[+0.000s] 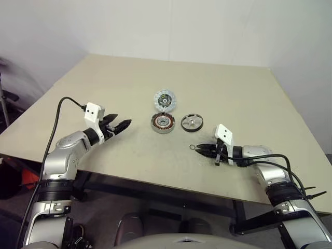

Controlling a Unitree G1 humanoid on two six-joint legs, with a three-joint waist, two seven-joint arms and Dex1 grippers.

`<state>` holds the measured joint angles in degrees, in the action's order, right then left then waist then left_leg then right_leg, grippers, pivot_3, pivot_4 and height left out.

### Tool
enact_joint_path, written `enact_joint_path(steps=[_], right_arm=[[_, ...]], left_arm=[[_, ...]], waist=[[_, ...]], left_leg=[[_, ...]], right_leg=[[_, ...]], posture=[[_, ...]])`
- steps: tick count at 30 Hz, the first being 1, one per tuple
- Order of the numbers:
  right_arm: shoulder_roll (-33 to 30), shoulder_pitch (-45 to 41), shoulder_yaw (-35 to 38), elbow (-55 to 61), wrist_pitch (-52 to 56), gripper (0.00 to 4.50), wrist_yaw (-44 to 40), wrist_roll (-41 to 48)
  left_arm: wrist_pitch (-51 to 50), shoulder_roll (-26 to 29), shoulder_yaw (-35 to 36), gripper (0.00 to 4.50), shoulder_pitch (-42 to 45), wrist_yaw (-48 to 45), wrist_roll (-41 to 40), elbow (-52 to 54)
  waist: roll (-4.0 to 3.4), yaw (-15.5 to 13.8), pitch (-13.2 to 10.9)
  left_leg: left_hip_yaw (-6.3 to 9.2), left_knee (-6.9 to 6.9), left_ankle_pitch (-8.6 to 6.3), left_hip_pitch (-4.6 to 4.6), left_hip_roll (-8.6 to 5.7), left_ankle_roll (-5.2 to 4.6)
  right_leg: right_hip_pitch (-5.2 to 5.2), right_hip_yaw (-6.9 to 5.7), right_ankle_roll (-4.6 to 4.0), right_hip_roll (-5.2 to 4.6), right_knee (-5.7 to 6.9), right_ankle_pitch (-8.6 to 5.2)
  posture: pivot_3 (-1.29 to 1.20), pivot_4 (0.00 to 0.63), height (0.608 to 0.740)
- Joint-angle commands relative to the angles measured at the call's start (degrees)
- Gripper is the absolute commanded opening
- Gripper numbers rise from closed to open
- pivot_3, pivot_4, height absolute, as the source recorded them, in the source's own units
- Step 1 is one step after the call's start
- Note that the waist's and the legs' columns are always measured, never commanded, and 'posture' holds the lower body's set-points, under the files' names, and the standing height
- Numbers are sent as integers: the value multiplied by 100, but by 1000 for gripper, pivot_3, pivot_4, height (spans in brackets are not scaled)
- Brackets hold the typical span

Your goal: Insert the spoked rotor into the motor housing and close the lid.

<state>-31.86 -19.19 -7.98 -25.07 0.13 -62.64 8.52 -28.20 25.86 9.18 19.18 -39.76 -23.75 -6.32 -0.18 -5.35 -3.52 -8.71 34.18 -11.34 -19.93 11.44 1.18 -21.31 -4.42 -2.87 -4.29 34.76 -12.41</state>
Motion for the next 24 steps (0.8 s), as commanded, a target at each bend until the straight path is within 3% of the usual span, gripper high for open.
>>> enact_joint_path(steps=[1, 14, 19, 24], right_arm=[[-54, -95, 68, -76, 68, 249, 75, -77], [-71, -142, 95, 220, 494, 249, -359, 239], [-22, -119, 46, 177, 94, 1796, -163, -21], [60, -176, -22, 169, 101, 1796, -229, -27]], left_arm=[[77, 60, 122, 4042, 77, 6, -66, 95], [88, 39, 140, 4042, 17, 23, -73, 119], [64, 53, 145, 4042, -16, 23, -76, 153], [49, 70, 150, 4042, -20, 29, -76, 174]], waist=[[0, 0, 0], [0, -2, 0], [0, 1, 0], [0, 1, -1]], left_leg=[[0, 0, 0, 0, 0, 0], [0, -14, -1, -9, 0, -1], [-4, -26, -1, -20, 0, 0], [-4, -27, 0, -20, -1, 0]], right_leg=[[0, 0, 0, 0, 0, 0], [-12, -1, 0, 0, -6, -1], [-32, 0, -1, 0, -8, 0], [-32, 1, 0, 0, -8, -1]], posture=[[0, 0, 740], [0, 0, 740], [0, 0, 740], [0, 0, 740]])
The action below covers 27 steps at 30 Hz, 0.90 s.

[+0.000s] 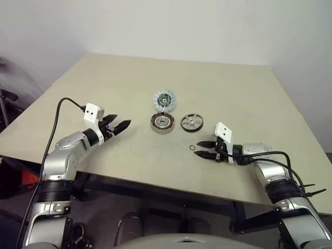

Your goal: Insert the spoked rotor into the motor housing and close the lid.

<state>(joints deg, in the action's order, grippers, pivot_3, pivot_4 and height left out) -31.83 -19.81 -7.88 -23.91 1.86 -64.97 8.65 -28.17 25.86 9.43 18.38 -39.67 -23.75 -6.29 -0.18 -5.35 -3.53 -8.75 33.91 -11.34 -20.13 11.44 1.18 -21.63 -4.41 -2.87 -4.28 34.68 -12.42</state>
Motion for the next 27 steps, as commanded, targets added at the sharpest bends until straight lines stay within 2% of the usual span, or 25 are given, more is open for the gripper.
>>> enact_joint_path(steps=[1, 19, 22, 24, 27], right_arm=[[87, -141, -57, 32, -79, 1796, 20, -64], [358, -340, -250, -135, -79, 1796, 97, -306], [335, -387, -217, -213, -60, 1227, 122, -312], [324, -399, -209, -224, -69, 623, 139, -306], [305, -402, -166, -198, -88, 578, 181, -289]], left_arm=[[45, 74, 125, 4042, 57, 23, -73, 175], [-31, 144, 237, 4042, -117, 108, -125, 380], [-30, 133, 230, 4042, -101, 119, -115, 367], [-20, 131, 222, 4042, -86, 121, -109, 348], [0, 123, 202, 4042, -50, 116, -95, 308]], waist=[[0, 4, 0], [2, 94, 0], [1, 97, -1], [2, 100, -1], [2, 105, -1]], left_leg=[[0, 0, 0, 1, 0, 0], [-4, -51, 15, 3, -3, 24], [-4, -55, 17, 5, -3, 27], [-4, -55, 17, 4, -4, 27], [-4, -55, 17, 4, -4, 27]], right_leg=[[0, 0, 0, 0, 0, 0], [-24, 2, -9, 1, -5, -4], [-24, 2, -9, 1, -4, -4], [-24, 2, -10, 1, -4, -4], [-24, 3, -10, 1, -5, -4]], posture=[[0, 0, 740], [0, 0, 740], [0, 0, 740], [0, 0, 740], [0, 0, 740]])
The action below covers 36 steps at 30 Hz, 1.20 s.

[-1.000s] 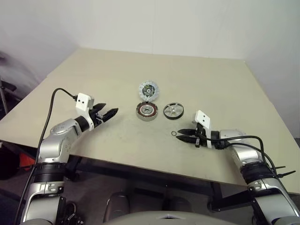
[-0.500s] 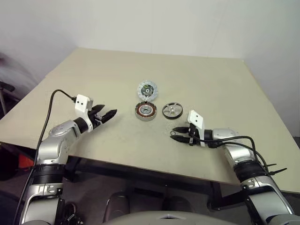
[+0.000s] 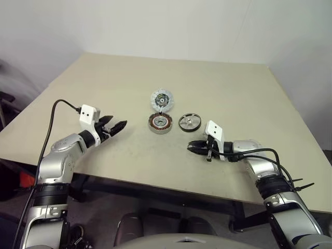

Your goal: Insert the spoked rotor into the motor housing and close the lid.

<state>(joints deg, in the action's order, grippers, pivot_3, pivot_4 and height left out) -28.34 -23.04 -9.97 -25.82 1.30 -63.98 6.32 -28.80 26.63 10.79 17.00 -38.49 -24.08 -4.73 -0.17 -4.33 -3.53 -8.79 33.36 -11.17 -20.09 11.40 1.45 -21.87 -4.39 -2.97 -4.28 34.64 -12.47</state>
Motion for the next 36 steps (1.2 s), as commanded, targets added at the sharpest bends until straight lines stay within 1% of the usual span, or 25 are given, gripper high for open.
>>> enact_joint_path(steps=[1, 4, 7, 11, 13, 14, 17, 24, 26, 27, 30, 36], right_arm=[[-49, -79, 57, 9, -31, 578, 92, -49], [-51, -114, 161, 200, 16, 578, 97, 78], [22, -389, 291, 816, 354, 578, 70, 396], [126, -639, 189, 1206, 594, 578, 106, 454], [340, -912, 87, 1176, 730, 578, 251, 405], [498, -1091, 38, 1083, 795, 578, 335, 377], [1023, -1666, -140, 330, 709, 578, 734, 57], [1791, -2528, -223, -1163, 486, 578, 1353, -304], [1880, -2653, -216, -1440, 373, 578, 1402, -373], [1928, -2718, -220, -1596, 326, 578, 1439, -417], [2066, -2910, -184, -2125, 215, 578, 1629, -527], [2105, -3105, -182, -2930, -109, 578, 1866, -774]], left_arm=[[69, 45, 62, 4042, 93, -6, -59, 144], [74, 48, 58, 4042, 101, -16, -56, 134], [76, 34, 28, 4042, 117, -20, -42, 118], [86, 0, -18, 4042, 150, -12, -18, 92], [87, -15, -29, 4042, 164, -13, -16, 86], [87, -22, -31, 4042, 170, -12, -16, 81], [89, -63, -52, 4042, 173, 8, -14, 93], [75, -114, -76, 4042, 149, 66, -31, 176], [67, -109, -69, 4042, 128, 75, -39, 209], [65, -105, -56, 4042, 108, 83, -43, 228], [54, -89, -21, 4042, 40, 108, -58, 296], [33, -68, 0, 4042, -6, 130, -82, 368]], waist=[[0, 4, 0], [0, 9, 0], [-1, 8, -1], [-1, 29, -1], [0, 24, -1], [0, 25, -1], [-1, 49, -1], [0, 24, -2], [0, 28, -2], [0, 29, -2], [0, 39, -2], [0, 37, -2]], left_leg=[[0, 0, 0, 0, 0, 0], [0, 0, 0, 0, 0, 0], [0, 0, 0, -4, -1, 0], [0, -5, 3, -14, 1, 4], [0, -9, 3, -14, 1, 4], [0, -10, 3, -15, 0, 4], [-1, -10, 4, -33, 1, 6], [3, -7, 6, -74, -1, 9], [4, -5, 9, -91, 0, 14], [4, -5, 18, -91, 0, 28], [4, -6, 20, -93, 2, 33], [3, -5, 22, -90, 2, 36]], right_leg=[[0, 0, 0, 0, 0, 0], [0, 0, 0, 0, 0, 0], [-6, 1, 0, 0, 1, 0], [-22, 2, -31, 2, 5, 16], [-21, 1, -37, 2, 5, 13], [-21, 1, -39, 2, 5, 12], [-43, 2, -43, 2, 12, 14], [-68, -2, -47, 1, 12, 14], [-83, -2, -47, 1, 14, 14], [-85, -3, -47, 1, 15, 14], [-88, -4, -47, 2, 17, 14], [-88, -4, -48, 2, 23, 14]], posture=[[0, 0, 740], [0, 0, 740], [0, 0, 740], [0, 0, 740], [0, 0, 740], [0, 0, 740], [0, 0, 740], [0, 0, 740], [0, 0, 740], [0, 0, 740], [0, 0, 740], [0, 0, 740]])
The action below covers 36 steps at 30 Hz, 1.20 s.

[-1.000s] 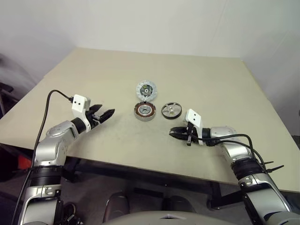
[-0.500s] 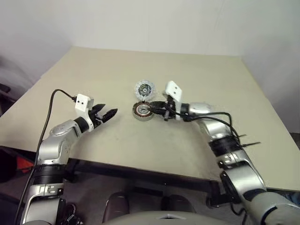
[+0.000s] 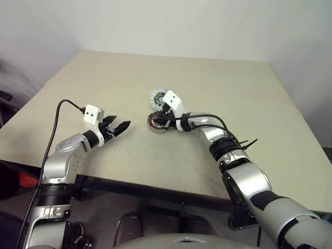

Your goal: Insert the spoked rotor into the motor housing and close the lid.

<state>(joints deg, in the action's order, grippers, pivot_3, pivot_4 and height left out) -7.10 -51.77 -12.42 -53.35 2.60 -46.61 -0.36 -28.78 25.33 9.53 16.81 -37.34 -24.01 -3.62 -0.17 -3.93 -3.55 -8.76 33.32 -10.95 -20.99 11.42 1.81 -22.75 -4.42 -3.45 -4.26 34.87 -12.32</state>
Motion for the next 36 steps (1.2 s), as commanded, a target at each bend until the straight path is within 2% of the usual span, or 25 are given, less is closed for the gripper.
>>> enact_joint_path(steps=[1, 13, 19, 26, 29, 34, 35, 36], right_arm=[[-39, -235, 52, -277, -279, 578, 146, -154], [-99, -279, 111, -655, -572, 578, 49, -301], [-97, -214, 152, -507, -628, 2586, -79, -255], [-51, -288, 401, -388, -536, 2586, -183, -42], [-18, -348, 501, -495, -504, 1957, -51, -36], [25, -349, 526, -542, -506, 222, 17, -101], [33, -346, 513, -550, -517, 8, 32, -128], [38, -344, 501, -554, -532, 8, 47, -149]], left_arm=[[28, 65, 129, 4042, 12, 18, -95, 261], [42, 102, 129, 4042, 17, 25, -87, 246], [58, 117, 141, 4042, 40, 38, -80, 214], [86, 88, 104, 4042, 63, 31, -67, 163], [90, 87, 94, 4042, 69, 24, -62, 157], [91, 87, 92, 4042, 55, 31, -55, 169], [93, 89, 92, 4042, 53, 32, -53, 170], [92, 90, 92, 4042, 52, 33, -52, 172]], waist=[[0, -4, 0], [0, -3, 0], [0, -3, 0], [0, -8, 0], [0, -8, 0], [0, -8, 0], [0, -8, 0], [0, -8, 0]], left_leg=[[0, 0, 0, 0, 0, 1], [-1, 6, -1, 6, 1, -2], [-1, 9, -2, 7, 2, -4], [-2, 10, -4, 4, 3, -9], [-2, 13, -4, 4, 3, -8], [-2, 16, -4, 6, 4, -9], [-2, 17, -4, 6, 4, -8], [-2, 18, -4, 6, 5, -8]], right_leg=[[0, 0, 0, 0, 0, 0], [2, 0, -2, 0, 14, 0], [2, 0, -3, 0, 19, 0], [-2, -1, -5, 0, 22, -2], [-4, -1, -7, 0, 27, -3], [-7, -1, -14, 0, 40, -7], [-8, -1, -15, 0, 43, -8], [-9, -1, -16, 0, 46, -9]], posture=[[0, 0, 740], [0, 0, 740], [0, 0, 740], [0, 0, 740], [0, 0, 740], [0, 0, 740], [0, 0, 740], [0, 0, 740]])
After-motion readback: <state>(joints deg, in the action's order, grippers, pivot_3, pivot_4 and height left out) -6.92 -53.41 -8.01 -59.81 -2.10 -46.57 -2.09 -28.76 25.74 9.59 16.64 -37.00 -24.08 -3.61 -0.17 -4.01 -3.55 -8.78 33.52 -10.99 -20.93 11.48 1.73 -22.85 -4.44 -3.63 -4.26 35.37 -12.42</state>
